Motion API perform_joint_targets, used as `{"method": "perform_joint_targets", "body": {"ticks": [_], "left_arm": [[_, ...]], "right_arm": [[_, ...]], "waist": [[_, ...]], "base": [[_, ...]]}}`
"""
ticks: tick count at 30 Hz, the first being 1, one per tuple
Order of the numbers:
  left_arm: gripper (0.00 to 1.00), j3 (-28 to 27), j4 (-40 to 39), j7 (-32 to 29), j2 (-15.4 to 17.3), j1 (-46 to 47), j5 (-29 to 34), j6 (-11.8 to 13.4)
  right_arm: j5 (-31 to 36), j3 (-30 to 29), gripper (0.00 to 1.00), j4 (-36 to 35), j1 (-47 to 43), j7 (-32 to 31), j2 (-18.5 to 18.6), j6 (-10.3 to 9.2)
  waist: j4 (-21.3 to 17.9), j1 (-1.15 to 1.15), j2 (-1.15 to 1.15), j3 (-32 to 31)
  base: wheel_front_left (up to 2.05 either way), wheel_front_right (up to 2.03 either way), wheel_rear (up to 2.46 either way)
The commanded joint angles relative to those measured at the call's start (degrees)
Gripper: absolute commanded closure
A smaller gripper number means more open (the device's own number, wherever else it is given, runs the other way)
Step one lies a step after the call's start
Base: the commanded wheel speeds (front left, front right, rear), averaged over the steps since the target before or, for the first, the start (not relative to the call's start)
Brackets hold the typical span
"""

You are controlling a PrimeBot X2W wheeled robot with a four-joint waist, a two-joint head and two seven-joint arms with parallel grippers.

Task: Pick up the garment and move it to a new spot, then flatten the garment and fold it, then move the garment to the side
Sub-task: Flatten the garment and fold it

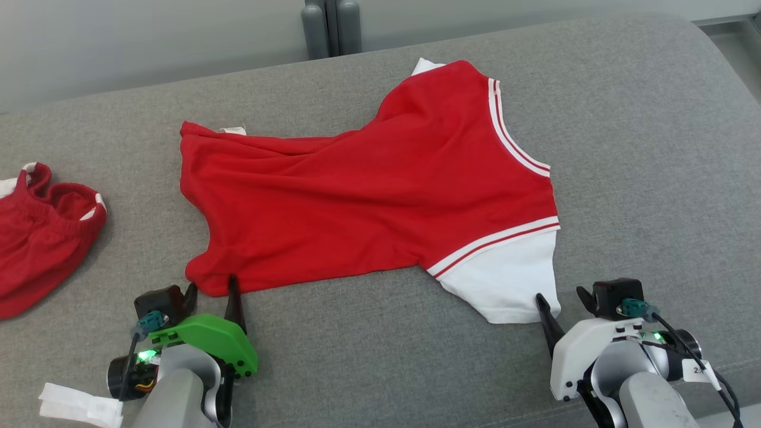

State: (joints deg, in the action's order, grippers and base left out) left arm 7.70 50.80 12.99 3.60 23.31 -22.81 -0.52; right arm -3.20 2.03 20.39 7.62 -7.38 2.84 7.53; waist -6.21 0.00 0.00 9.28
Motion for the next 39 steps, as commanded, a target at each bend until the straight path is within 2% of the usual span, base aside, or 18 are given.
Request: {"method": "perform_joint_targets", "body": {"ticks": [1,4,10,16,17,18,19,20,29,34,39], "left_arm": [[0.00,-0.06,0.95,0.07,0.55,1.17,-0.42,0.24],[0.00,0.04,2.72,0.26,0.49,2.22,-0.45,0.39],[0.00,-0.64,6.55,0.12,0.73,4.26,-0.92,3.03],[0.00,-0.60,8.13,0.55,0.93,4.85,-1.43,2.31],[0.08,-0.53,8.41,0.51,0.93,4.95,-1.57,2.07],[0.69,-0.26,8.65,0.55,0.99,5.09,-1.53,1.67],[1.00,-0.09,8.82,0.58,0.95,5.10,-1.53,1.34],[1.00,0.05,9.23,0.56,0.77,5.09,-1.75,0.91],[1.00,-0.82,5.82,1.91,0.09,4.44,-4.15,-2.44],[1.00,-1.11,-0.25,2.20,-0.25,2.72,-6.24,-4.47],[1.00,-0.76,-9.13,2.16,-0.53,1.12,-11.36,-6.11]], "right_arm": [[-0.43,0.09,0.00,0.60,0.97,-0.82,0.13,-0.08],[-0.74,1.08,0.00,1.46,2.18,-2.66,0.08,-0.08],[-1.22,2.85,0.00,2.91,2.98,-7.28,0.04,-0.07],[-1.04,3.28,0.00,2.67,2.09,-9.40,0.03,-0.05],[-0.93,3.37,0.00,2.64,1.98,-9.67,0.02,-0.05],[-0.88,3.55,0.00,2.61,1.90,-9.99,0.00,-0.04],[-0.90,3.69,0.58,2.51,1.90,-10.10,0.00,-0.04],[-1.03,3.91,1.00,2.22,1.98,-10.02,-0.01,-0.04],[-2.81,2.72,1.00,-2.43,2.11,-7.45,0.16,-0.08],[-2.72,-0.33,1.00,-7.77,1.18,-6.29,0.13,-0.08],[-3.56,-3.92,1.00,-14.70,0.55,-5.38,0.15,-0.08]], "waist": [[-0.02,0.00,0.00,0.36],[0.35,0.00,0.00,0.71],[1.26,0.00,0.00,1.23],[1.37,0.00,0.00,1.54],[1.34,0.00,0.00,1.56],[1.29,0.00,0.00,1.57],[1.22,0.00,0.00,1.58],[1.12,0.00,0.00,1.56],[1.07,0.00,0.00,0.45],[1.32,0.00,0.00,-0.78],[1.25,0.00,0.00,-1.92]], "base": [[0.00,0.00,0.00],[0.00,0.00,0.00],[0.00,0.00,0.00],[0.00,0.00,0.00],[0.00,0.00,0.00],[0.00,0.00,0.00],[0.00,0.00,0.00],[0.00,0.00,0.00],[0.00,0.00,0.00],[0.00,0.00,0.00],[0.00,0.00,0.00]]}}
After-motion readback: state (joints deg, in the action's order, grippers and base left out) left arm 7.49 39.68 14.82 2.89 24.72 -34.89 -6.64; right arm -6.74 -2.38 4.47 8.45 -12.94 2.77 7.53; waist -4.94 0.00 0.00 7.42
